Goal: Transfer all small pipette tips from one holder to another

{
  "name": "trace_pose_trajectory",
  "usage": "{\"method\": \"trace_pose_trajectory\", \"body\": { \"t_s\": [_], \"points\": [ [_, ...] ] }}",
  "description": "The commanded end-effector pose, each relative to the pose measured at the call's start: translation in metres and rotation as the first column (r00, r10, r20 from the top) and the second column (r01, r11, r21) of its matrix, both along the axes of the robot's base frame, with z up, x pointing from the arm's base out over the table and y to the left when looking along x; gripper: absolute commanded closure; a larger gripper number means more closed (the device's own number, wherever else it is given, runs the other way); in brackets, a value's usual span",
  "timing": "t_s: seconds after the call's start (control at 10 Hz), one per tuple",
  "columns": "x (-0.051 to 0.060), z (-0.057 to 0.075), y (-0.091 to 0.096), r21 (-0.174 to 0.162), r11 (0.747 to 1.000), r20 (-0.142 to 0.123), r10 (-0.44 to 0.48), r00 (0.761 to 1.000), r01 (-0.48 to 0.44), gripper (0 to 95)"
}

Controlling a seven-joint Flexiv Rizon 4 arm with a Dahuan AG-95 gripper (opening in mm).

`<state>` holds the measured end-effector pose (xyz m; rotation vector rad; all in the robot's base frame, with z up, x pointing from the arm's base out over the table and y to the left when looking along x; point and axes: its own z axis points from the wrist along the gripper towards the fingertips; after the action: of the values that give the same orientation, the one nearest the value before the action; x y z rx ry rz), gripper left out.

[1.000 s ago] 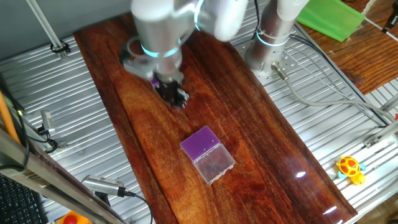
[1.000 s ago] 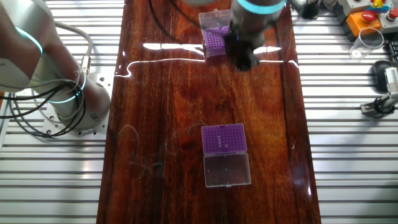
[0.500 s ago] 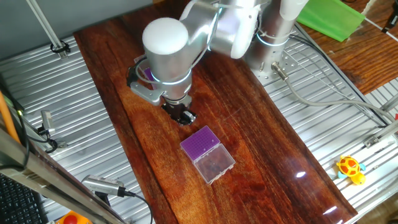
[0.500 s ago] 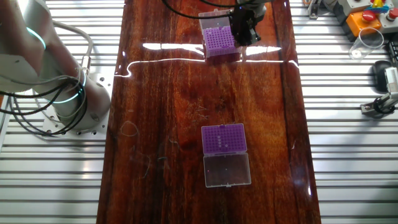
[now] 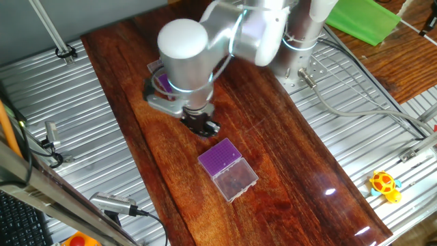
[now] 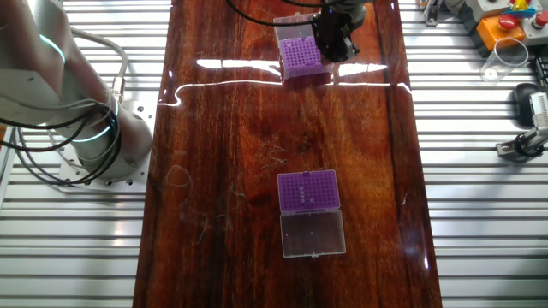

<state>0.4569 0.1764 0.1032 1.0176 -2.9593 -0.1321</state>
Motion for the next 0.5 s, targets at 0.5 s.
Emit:
{"method": "trace_pose_trajectory", "body": {
  "t_s": [0.5],
  "points": [
    [-0.027,-0.016,0.042,0.027,0.995,0.042,-0.101,0.994,0.100,95.0]
  ]
}}
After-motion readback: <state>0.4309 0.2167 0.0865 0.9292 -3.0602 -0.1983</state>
